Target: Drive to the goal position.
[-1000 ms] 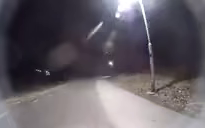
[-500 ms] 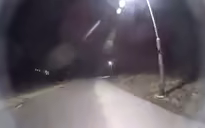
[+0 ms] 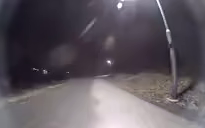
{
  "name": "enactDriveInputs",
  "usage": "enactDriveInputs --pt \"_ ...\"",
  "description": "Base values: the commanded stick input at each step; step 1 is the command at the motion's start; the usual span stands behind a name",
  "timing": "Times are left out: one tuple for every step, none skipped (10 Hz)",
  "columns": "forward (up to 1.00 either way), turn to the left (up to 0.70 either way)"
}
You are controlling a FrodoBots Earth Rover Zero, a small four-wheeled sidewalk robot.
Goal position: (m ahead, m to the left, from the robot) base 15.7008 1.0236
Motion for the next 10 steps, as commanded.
enactDriveInputs --pt "1.0 0.0" --pt "1.0 0.0" --pt "1.0 0.0" --pt "1.0 0.0" --pt "1.0 0.0" --pt "1.0 0.0" --pt "1.0 0.0" --pt "1.0 0.0" --pt "1.0 0.0" --pt "1.0 0.0"
